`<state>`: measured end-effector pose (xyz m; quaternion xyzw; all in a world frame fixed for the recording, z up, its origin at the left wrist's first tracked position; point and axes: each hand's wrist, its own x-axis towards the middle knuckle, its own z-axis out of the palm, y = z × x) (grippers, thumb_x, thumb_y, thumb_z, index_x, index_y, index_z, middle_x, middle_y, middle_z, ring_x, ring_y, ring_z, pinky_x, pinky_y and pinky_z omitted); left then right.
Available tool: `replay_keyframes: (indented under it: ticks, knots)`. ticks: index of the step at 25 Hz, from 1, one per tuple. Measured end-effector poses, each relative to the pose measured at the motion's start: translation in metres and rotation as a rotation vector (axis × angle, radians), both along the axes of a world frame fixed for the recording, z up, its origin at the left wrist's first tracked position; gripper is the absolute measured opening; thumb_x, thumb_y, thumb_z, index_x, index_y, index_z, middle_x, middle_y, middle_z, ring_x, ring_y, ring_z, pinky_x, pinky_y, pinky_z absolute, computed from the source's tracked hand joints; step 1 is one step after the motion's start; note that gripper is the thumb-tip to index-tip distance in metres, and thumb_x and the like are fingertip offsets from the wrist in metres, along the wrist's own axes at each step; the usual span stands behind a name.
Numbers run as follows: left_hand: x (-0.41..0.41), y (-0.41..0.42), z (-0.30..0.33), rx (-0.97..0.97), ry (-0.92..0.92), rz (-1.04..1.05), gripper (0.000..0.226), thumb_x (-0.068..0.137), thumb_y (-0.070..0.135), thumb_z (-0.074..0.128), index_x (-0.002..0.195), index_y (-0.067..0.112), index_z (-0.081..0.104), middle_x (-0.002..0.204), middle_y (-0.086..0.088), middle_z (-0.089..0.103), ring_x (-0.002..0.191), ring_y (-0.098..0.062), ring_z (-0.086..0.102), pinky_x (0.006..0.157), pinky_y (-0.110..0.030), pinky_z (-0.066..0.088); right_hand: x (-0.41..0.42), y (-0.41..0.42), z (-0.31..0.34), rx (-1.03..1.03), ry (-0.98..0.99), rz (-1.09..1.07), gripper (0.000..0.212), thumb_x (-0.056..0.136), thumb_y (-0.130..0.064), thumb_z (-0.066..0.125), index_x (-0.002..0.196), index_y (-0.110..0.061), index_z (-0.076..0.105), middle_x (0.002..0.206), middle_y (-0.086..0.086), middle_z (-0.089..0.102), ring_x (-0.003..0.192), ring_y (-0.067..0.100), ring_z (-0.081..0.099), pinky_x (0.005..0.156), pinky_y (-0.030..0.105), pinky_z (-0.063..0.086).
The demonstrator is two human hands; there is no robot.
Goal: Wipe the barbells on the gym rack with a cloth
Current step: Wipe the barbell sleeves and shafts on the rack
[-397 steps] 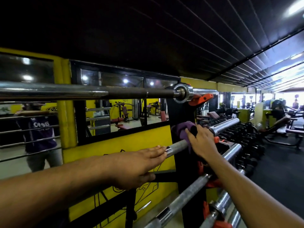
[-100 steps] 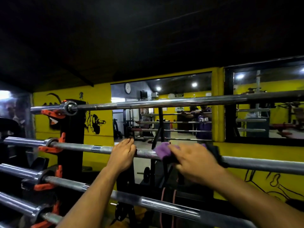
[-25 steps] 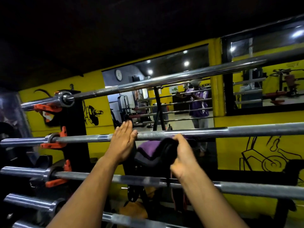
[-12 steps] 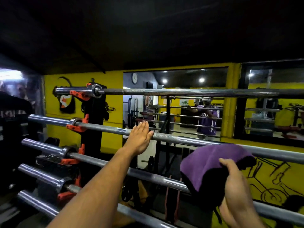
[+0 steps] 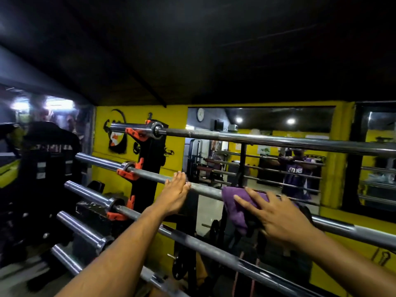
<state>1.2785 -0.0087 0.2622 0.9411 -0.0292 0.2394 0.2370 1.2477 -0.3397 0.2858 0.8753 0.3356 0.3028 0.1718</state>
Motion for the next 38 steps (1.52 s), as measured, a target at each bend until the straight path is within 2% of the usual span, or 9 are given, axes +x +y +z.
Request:
replay_keyframes:
  ticks: [5,8,11,14,18,22,29,33,38]
  knots:
    - [0.042,0.043,0.016,-0.031,-0.004,0.138,0.059,0.109,0.041,0.016,0.158,0.008,0.023,0.167,-0.010,0.015,0.155,-0.026,0.004,0.123,-0.048,-0.001,0.019,0.014,0.021,-0.062,0.108,-0.009,0.083,0.099,-0.051,0.039,0.145,-0.051,-0.030,0.144,-0.001,0.036,0.101,0.018,0.053,0.077,0.031,0.052]
    - [0.066,0.063,0.007,0.009,-0.147,0.209,0.055,0.110,0.039,0.019,0.150,0.009,0.042,0.159,-0.010,0.037,0.152,-0.023,0.022,0.124,-0.046,0.004,0.024,0.026,0.028,-0.051,0.217,-0.031,0.093,0.098,-0.050,0.045,0.138,-0.055,-0.038,0.138,-0.002,0.039,0.086,0.008,0.049,0.063,0.018,0.039]
    - [0.081,0.063,-0.003,0.012,-0.291,0.240,0.056,0.109,0.039,0.020,0.144,0.008,0.051,0.150,-0.010,0.050,0.144,-0.021,0.038,0.123,-0.044,0.014,0.033,0.051,0.034,-0.081,0.230,0.012,0.093,0.098,-0.049,0.046,0.138,-0.056,-0.038,0.145,0.004,0.036,0.088,0.015,0.053,0.066,0.023,0.041]
    - [0.083,0.071,-0.007,0.057,-0.304,0.227,0.067,0.100,0.045,0.015,0.140,0.011,0.057,0.144,-0.011,0.057,0.138,-0.024,0.047,0.119,-0.045,0.025,0.061,0.111,0.031,-0.086,0.195,0.128,0.086,0.096,-0.051,0.046,0.147,-0.055,-0.023,0.146,0.013,0.040,0.097,0.031,0.063,0.076,0.038,0.053]
    - [0.073,0.070,-0.001,0.124,-0.219,0.245,0.080,0.094,0.052,0.007,0.126,0.008,0.066,0.127,-0.015,0.066,0.123,-0.031,0.056,0.111,-0.044,0.031,0.079,0.162,0.032,-0.067,0.197,0.174,0.079,0.096,-0.050,0.049,0.154,-0.051,-0.005,0.135,0.012,0.048,0.103,0.036,0.061,0.077,0.042,0.049]
    - [0.062,0.061,0.008,0.064,-0.172,0.300,0.082,0.090,0.056,0.004,0.110,0.008,0.068,0.106,-0.015,0.070,0.103,-0.035,0.059,0.091,-0.047,0.042,0.064,0.121,0.025,-0.006,0.235,0.159,0.070,0.099,-0.054,0.043,0.152,-0.054,-0.002,0.139,0.012,0.040,0.109,0.035,0.058,0.085,0.044,0.051]
    - [0.066,0.055,0.003,0.049,-0.240,0.320,0.085,0.089,0.057,0.005,0.106,0.005,0.070,0.099,-0.013,0.071,0.095,-0.031,0.059,0.090,-0.046,0.041,0.034,0.040,0.024,0.083,0.277,0.014,0.077,0.096,-0.054,0.046,0.147,-0.059,-0.012,0.137,0.002,0.039,0.107,0.025,0.057,0.084,0.039,0.050]
    - [0.070,0.056,-0.003,-0.019,-0.269,0.277,0.071,0.099,0.047,0.016,0.110,0.000,0.068,0.109,-0.017,0.069,0.102,-0.031,0.058,0.101,-0.045,0.037,0.053,0.122,0.030,0.059,0.197,0.044,0.069,0.096,-0.047,0.050,0.152,-0.046,0.010,0.138,0.009,0.049,0.114,0.034,0.059,0.087,0.043,0.049]
    - [0.067,0.062,-0.004,0.026,-0.232,0.251,0.069,0.102,0.045,0.013,0.145,0.005,0.049,0.147,-0.016,0.052,0.138,-0.028,0.044,0.119,-0.044,0.026,0.060,0.161,0.014,0.040,0.107,0.094,0.066,0.101,-0.044,0.043,0.157,-0.041,0.007,0.140,0.014,0.042,0.110,0.037,0.057,0.082,0.043,0.047]
